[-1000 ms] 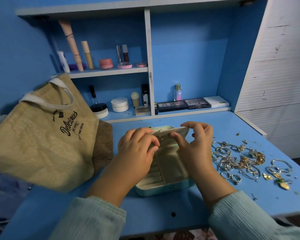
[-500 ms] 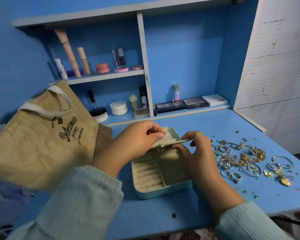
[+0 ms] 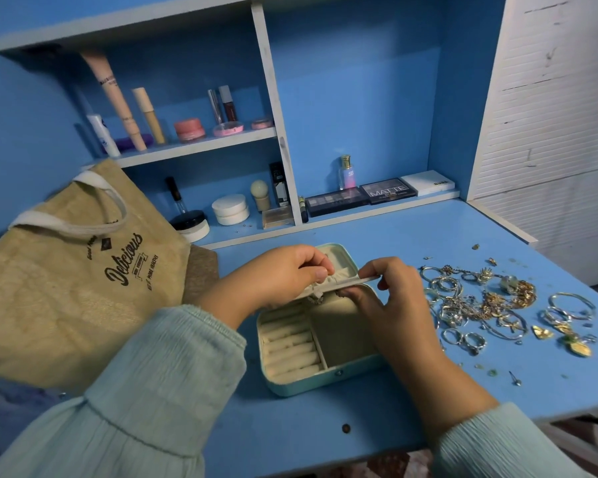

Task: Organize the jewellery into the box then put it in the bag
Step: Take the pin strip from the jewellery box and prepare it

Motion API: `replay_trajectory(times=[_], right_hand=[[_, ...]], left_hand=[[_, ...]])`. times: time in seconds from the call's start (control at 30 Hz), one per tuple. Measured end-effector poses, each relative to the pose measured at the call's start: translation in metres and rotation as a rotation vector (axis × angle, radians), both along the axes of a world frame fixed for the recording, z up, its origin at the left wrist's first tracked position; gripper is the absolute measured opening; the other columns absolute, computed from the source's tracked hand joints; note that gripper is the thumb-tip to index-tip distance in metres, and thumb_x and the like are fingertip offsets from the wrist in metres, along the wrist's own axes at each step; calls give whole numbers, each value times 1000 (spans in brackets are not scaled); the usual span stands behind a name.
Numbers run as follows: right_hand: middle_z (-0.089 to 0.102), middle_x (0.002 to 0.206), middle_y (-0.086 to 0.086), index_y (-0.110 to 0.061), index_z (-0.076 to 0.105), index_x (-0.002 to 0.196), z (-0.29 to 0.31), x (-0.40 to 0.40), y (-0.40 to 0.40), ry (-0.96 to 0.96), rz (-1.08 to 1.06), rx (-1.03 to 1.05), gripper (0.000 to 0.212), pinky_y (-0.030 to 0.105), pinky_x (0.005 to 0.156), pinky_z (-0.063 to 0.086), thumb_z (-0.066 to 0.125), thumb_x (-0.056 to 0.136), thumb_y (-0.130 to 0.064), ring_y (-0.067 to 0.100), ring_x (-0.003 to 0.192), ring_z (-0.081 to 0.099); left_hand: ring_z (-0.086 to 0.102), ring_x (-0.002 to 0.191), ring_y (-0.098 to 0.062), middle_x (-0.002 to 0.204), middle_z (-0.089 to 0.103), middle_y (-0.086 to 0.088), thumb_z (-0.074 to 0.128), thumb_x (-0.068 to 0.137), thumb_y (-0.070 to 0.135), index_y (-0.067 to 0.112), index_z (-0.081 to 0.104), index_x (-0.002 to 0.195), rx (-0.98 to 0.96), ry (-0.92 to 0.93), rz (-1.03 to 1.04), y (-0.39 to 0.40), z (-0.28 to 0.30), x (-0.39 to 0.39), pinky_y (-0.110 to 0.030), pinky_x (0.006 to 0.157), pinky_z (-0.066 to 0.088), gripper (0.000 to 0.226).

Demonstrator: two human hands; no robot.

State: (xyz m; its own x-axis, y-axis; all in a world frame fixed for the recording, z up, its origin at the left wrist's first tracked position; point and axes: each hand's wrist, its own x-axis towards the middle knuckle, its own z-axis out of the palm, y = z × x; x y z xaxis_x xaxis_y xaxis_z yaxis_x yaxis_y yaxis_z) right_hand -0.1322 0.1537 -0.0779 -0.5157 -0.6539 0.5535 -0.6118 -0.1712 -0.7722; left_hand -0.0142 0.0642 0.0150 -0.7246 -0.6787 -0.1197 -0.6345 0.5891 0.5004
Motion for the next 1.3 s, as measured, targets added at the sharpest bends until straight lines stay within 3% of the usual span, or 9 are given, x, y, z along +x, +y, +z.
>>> replay_trajectory(times=[0.1, 0.2, 0.33, 0.5, 0.63, 0.83, 1.1, 1.2, 1.3], right_hand=[[44, 82, -23, -22, 50, 86, -2, 0, -1, -15, 1, -5, 29, 1, 73, 28, 76, 73, -18, -4, 83, 39], [44, 83, -24, -23, 49, 86, -3, -1, -2, -2, -1, -9, 30, 1, 73, 28, 76, 73, -19, -4, 83, 39], [43, 83, -24, -23, 50, 87, -4, -1, -2, 5, -5, -11, 31, 1, 73, 28, 77, 72, -19, -4, 82, 38], [44, 83, -24, -23, 48, 86, -5, -1, -3, 23, -12, -30, 33, 2, 74, 29, 77, 72, -17, -2, 82, 40], [43, 83, -24, -22, 49, 86, -6, -1, -3, 31, -14, -33, 32, 2, 75, 30, 77, 72, -18, -2, 82, 40], [43, 83, -25, -22, 49, 87, -6, -2, -4, 35, -14, -35, 32, 3, 75, 30, 77, 72, -19, -2, 82, 40], [42, 83, -25, -15, 55, 88, -6, -3, -4, 44, -17, -32, 28, 3, 75, 31, 78, 72, -19, -2, 80, 39], [43, 83, -24, -12, 57, 89, -6, -3, -5, 43, -15, -34, 28, 4, 76, 31, 77, 72, -19, -1, 81, 40], [43, 84, -24, -11, 57, 90, -6, -3, -5, 50, -14, -38, 28, 4, 76, 31, 77, 73, -20, -1, 81, 40]], left_hand=[[49, 78, 1, 84, 54, 23, 49, 96, 26, 41, 51, 79, -20, -16, 0, 0, 0, -1, -19, 74, 41, 23], [46, 86, -2, 82, 51, 27, 45, 97, 32, 41, 51, 76, -115, -90, 7, 2, 1, -3, -33, 94, 33, 24], [36, 99, -2, 86, 48, 26, 42, 98, 34, 42, 50, 78, -292, -183, -19, 4, 3, -7, -29, 89, 17, 23], [35, 111, -5, 97, 49, 23, 43, 98, 34, 41, 51, 86, -468, -231, -54, 6, 5, -9, -32, 87, 11, 16], [36, 106, -5, 105, 55, 21, 44, 98, 34, 40, 56, 90, -550, -266, -97, 6, 5, -11, -32, 81, 9, 16], [29, 94, 0, 98, 53, 21, 44, 97, 37, 40, 59, 94, -653, -286, -134, 4, 3, -12, -29, 69, 5, 16], [32, 100, -1, 104, 53, 20, 35, 99, 40, 37, 57, 106, -858, -335, -243, 10, 8, -9, -30, 75, 8, 23], [37, 106, -4, 104, 51, 22, 42, 100, 26, 38, 54, 105, -945, -292, -301, 13, 8, -7, -31, 83, 8, 18], [37, 109, -7, 104, 45, 19, 40, 96, 11, 37, 50, 104, -997, -320, -342, 15, 10, -7, -33, 89, 6, 28]])
